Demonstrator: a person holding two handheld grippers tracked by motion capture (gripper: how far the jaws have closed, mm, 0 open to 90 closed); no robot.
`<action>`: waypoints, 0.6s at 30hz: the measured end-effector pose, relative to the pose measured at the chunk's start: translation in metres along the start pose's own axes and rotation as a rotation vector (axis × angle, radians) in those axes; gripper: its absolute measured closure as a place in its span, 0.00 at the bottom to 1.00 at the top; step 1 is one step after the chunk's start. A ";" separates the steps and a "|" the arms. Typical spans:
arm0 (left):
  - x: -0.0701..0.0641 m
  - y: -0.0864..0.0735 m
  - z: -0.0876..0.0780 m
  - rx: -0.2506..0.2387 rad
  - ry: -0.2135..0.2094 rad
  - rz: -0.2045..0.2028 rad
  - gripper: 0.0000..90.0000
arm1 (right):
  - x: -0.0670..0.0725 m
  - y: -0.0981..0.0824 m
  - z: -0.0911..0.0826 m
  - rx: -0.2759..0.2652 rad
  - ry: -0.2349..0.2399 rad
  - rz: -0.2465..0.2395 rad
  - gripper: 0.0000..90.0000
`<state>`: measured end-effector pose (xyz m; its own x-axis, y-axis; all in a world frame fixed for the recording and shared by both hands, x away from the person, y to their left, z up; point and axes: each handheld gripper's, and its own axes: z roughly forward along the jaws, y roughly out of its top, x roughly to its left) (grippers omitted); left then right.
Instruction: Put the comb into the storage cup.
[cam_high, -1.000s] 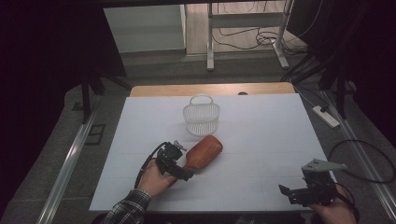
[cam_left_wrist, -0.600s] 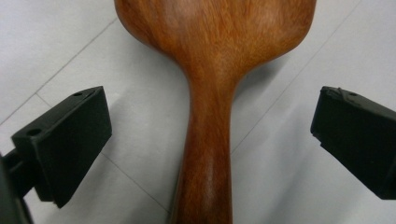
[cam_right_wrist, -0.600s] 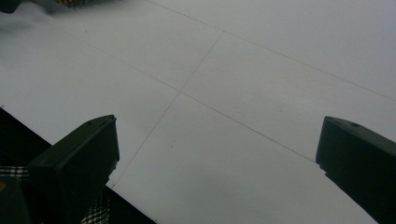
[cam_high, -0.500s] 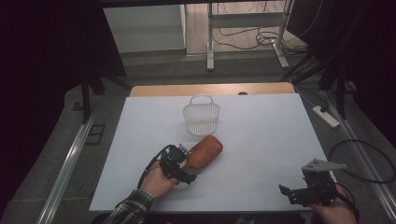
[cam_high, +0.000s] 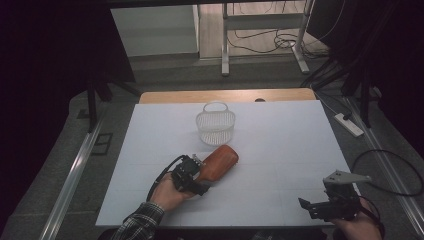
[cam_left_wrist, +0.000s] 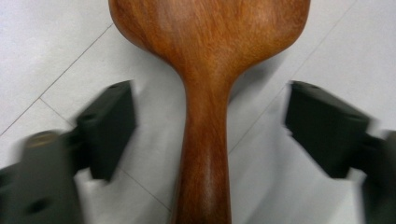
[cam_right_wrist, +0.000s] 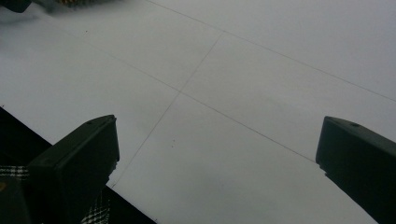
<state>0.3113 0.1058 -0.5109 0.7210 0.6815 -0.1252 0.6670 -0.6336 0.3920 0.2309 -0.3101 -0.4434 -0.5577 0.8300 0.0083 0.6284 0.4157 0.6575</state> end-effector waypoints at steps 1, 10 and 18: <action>0.000 0.000 0.000 -0.002 -0.001 -0.004 0.38 | 0.000 0.000 0.000 0.001 0.000 0.000 0.00; 0.002 0.000 -0.001 0.002 -0.013 -0.007 0.65 | 0.001 0.000 0.000 0.004 0.001 -0.006 0.00; -0.001 0.001 -0.003 0.010 0.019 0.017 0.80 | 0.001 0.000 0.000 0.004 0.000 -0.007 0.00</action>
<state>0.3108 0.1055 -0.5075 0.7284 0.6775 -0.1017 0.6568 -0.6484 0.3849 0.2307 -0.3095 -0.4435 -0.5622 0.8270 0.0042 0.6268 0.4227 0.6546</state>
